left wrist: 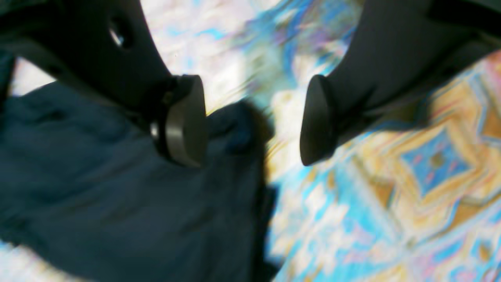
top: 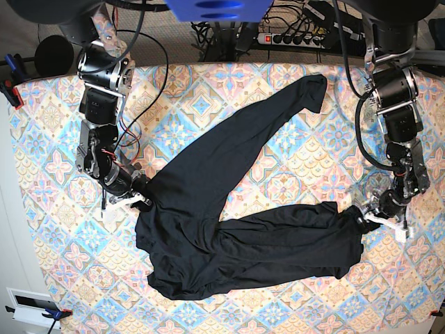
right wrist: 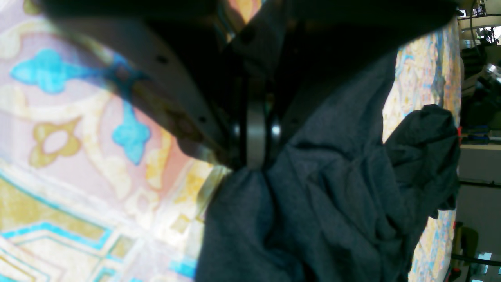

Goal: Layout the t-shirt on the table in an organized manner, then fold the t-shirt properly
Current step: 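Grasp the shirt hem with the left gripper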

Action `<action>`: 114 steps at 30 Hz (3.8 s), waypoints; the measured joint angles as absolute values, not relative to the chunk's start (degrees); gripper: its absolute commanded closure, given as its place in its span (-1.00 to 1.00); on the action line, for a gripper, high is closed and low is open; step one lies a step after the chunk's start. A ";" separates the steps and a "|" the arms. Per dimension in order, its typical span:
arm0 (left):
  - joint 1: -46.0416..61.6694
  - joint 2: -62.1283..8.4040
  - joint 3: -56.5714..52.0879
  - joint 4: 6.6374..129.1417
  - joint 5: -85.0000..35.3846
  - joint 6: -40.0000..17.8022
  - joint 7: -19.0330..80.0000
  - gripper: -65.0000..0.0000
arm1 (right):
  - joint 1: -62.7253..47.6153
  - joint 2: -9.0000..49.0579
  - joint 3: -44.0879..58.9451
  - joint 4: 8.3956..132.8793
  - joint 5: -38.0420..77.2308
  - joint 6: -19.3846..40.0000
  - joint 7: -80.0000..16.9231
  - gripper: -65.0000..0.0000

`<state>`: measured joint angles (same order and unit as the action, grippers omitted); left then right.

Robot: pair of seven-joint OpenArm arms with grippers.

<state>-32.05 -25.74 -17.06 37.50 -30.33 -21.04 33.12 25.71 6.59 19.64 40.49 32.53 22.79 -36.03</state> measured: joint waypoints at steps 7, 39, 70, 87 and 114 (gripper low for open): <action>-28.34 -26.13 -25.04 37.04 -51.31 -19.92 42.52 -0.06 | 24.12 6.66 19.49 41.21 32.10 24.21 -35.11 1.00; -38.06 -30.76 8.60 57.06 -21.54 -0.30 36.05 -0.06 | 23.86 6.70 19.27 41.28 32.14 24.27 -35.18 1.00; -51.24 -22.85 20.23 27.49 -7.29 -20.60 31.90 -0.07 | 23.88 6.83 19.27 41.28 32.34 24.38 -35.55 1.00; -48.05 -22.57 20.12 27.42 -7.14 -20.62 30.13 -0.07 | 23.88 6.83 19.27 41.25 32.34 24.36 -35.57 1.00; -46.02 -22.06 19.90 27.49 0.08 -17.69 24.08 1.00 | 23.86 6.83 19.27 41.28 32.34 24.36 -35.55 1.00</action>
<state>-46.02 -22.06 19.90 27.49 0.08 -17.69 24.08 23.86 6.83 19.27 41.28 32.34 24.36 -35.55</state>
